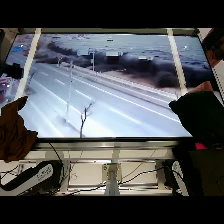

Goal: Fold the clothes and pants, and hang the long-sleeved shirts on hangers.

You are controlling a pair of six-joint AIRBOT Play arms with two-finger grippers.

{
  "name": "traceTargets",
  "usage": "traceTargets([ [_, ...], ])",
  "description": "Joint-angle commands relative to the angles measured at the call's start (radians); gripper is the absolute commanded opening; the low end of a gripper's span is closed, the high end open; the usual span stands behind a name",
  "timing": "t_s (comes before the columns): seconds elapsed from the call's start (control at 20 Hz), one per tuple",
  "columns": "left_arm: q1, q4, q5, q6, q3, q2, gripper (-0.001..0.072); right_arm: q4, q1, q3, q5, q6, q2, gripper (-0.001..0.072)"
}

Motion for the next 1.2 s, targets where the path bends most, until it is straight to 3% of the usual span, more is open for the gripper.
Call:
traceTargets([
  [0.0,0.137,0.084,-0.099,-0.230,0.000,-0.089,0.0473,0.000,0.000,-0.001,0.000,0.000,0.001,0.0015],
  [0.05,0.180,0.084,-0.148,-0.269,0.000,-0.114,0.0514,0.000,0.000,0.000,0.000,0.000,0.001,0.0014],
  [0.15,0.268,0.084,-0.265,-0.287,0.000,-0.167,0.0683,0.000,0.000,0.000,0.000,0.000,0.001,0.0014],
  [0.2,0.304,0.085,-0.315,-0.288,0.000,-0.191,0.0712,0.000,0.000,0.000,0.000,0.000,0.001,0.0014],
  [0.35,0.381,0.087,-0.401,-0.287,0.000,-0.252,0.0712,0.000,0.000,0.000,0.000,0.000,0.001,0.0014],
  [0.85,0.482,0.111,-0.392,-0.287,0.000,-0.413,0.0707,0.000,0.000,0.000,0.000,0.000,0.001,0.0014],
  [0.95,0.494,0.110,-0.360,-0.286,0.000,-0.432,0.0637,0.000,0.000,0.000,0.000,0.000,0.001,0.0014],
  [1.05,0.501,0.110,-0.332,-0.286,0.000,-0.445,0.0625,0.000,0.000,0.000,0.000,0.000,0.001,0.0015],
  [1.1,0.502,0.110,-0.332,-0.286,0.000,-0.452,0.0536,0.000,0.000,-0.001,0.000,0.000,0.001,0.0014],
  [1.15,0.503,0.110,-0.341,-0.286,0.000,-0.455,0.0266,0.000,0.000,0.000,0.000,0.000,0.001,0.0014],
])
